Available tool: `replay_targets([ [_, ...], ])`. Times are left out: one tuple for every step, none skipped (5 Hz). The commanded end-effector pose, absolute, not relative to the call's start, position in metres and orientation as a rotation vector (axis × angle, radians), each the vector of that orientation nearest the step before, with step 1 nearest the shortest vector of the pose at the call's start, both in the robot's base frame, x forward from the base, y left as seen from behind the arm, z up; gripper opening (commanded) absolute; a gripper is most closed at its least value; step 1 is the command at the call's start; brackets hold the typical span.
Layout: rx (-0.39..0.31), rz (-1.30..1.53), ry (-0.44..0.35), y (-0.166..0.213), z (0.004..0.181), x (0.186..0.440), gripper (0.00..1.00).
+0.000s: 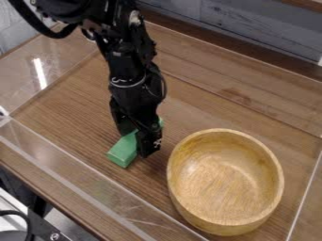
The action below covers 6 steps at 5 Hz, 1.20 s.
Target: Put the green block in the brown bowl
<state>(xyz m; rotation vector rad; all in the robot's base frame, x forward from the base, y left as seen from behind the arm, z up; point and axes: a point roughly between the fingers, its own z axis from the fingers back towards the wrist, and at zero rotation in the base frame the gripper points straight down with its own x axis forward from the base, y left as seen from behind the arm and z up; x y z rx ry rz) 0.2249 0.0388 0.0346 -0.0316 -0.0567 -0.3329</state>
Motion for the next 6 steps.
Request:
replay_targets([
  [-0.026,-0.32,-0.086,0.0424,0.0364,0.23,1.0],
  [-0.031,-0.315,-0.088,0.0424,0.0327,0.2303,0.0],
  [-0.038,-0.309,-0.081,0.0406,0.0333,0.2286,0.0],
  [-0.045,-0.302,-0.07,0.0394,0.0339,0.2267,0.0],
  [-0.055,-0.291,-0.055,0.0378,0.036,0.2237,0.0],
  [-0.065,-0.277,-0.038,0.0361,0.0393,0.2207,0.0],
])
